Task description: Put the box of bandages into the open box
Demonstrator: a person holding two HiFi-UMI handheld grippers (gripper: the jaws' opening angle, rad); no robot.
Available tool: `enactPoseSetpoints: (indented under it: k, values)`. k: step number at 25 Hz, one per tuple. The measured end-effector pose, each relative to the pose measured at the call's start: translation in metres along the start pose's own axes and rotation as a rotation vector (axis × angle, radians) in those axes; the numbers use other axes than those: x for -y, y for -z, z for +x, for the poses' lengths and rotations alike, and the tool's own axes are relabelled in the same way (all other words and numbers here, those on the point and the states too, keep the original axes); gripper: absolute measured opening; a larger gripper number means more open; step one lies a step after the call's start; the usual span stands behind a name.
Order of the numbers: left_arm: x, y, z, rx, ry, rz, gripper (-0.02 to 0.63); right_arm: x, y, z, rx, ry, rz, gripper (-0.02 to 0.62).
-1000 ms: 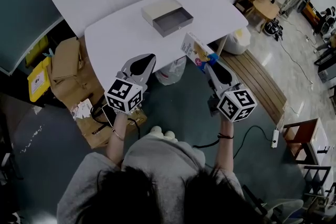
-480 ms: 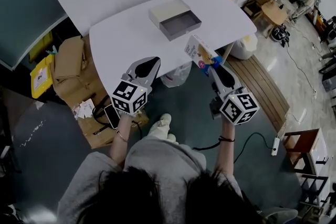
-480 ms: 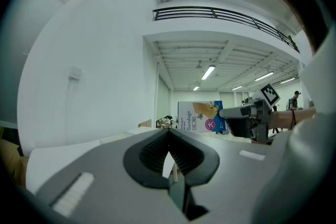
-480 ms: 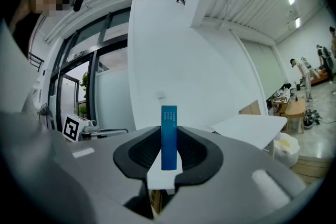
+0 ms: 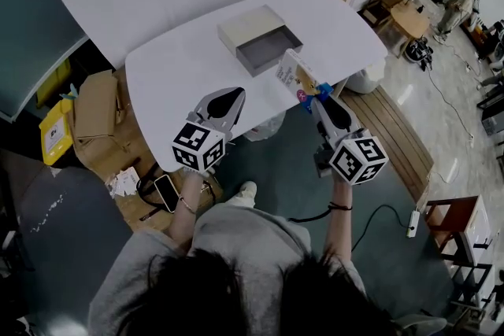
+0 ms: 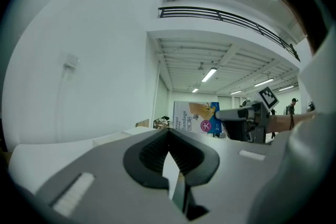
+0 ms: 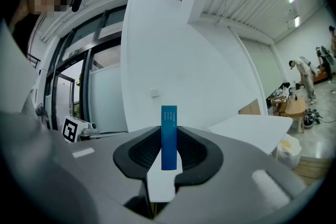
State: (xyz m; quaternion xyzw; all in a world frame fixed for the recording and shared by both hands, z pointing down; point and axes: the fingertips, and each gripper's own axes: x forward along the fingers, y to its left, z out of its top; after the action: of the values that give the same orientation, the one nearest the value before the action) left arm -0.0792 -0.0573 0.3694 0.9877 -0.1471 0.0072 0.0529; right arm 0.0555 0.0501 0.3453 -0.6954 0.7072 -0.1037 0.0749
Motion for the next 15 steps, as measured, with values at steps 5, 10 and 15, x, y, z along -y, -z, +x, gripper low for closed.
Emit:
enactPoseSetpoints:
  k: [5,10,15]
  values:
    - [-0.012,-0.001,0.028,0.005,0.023,-0.013,-0.008,0.018,-0.004,0.021,0.0,0.014,0.005,0.104]
    - [-0.025,-0.001,0.05,0.009,0.033,-0.024,-0.008,0.032,-0.007,0.039,-0.003,0.02,0.002,0.104]
    - [-0.038,-0.001,0.069,0.01,0.034,-0.03,-0.008,0.047,-0.007,0.054,-0.007,0.027,0.006,0.104]
